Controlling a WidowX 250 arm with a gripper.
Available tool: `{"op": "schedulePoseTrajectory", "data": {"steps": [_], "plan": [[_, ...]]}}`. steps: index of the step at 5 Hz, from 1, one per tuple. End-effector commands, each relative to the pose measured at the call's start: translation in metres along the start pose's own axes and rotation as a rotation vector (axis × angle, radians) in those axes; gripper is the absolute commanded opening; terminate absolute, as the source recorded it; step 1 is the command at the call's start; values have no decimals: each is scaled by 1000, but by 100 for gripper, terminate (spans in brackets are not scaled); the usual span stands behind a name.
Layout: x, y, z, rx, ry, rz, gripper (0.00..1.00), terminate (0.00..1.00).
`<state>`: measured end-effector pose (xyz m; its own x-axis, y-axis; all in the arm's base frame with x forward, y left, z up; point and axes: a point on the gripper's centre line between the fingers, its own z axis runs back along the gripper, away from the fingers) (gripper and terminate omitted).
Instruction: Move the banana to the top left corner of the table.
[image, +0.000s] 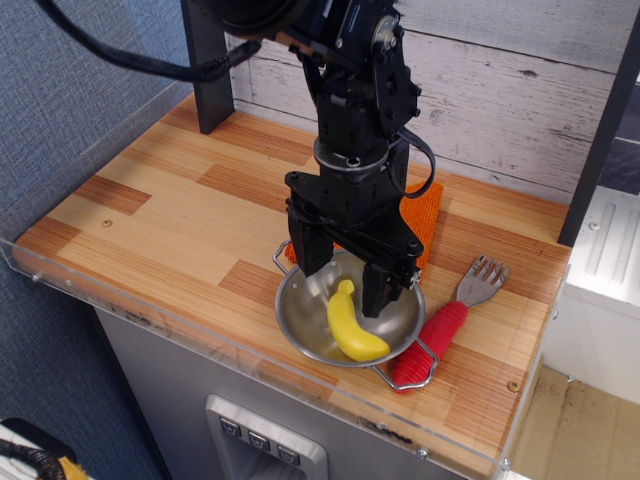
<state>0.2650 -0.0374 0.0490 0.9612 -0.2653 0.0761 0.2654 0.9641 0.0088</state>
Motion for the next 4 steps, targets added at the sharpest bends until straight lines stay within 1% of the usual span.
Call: {"op": "schedulePoseTrajectory", "data": {"steps": [1,2,3,4], "plan": [[6,-13,-6,47,-24,37,100,0],[5,-21,-9,51,-24,104,100,0],[2,-25,-14,45,-19,140,100,0],[-3,-27,-18,50,0,171,100,0]]}}
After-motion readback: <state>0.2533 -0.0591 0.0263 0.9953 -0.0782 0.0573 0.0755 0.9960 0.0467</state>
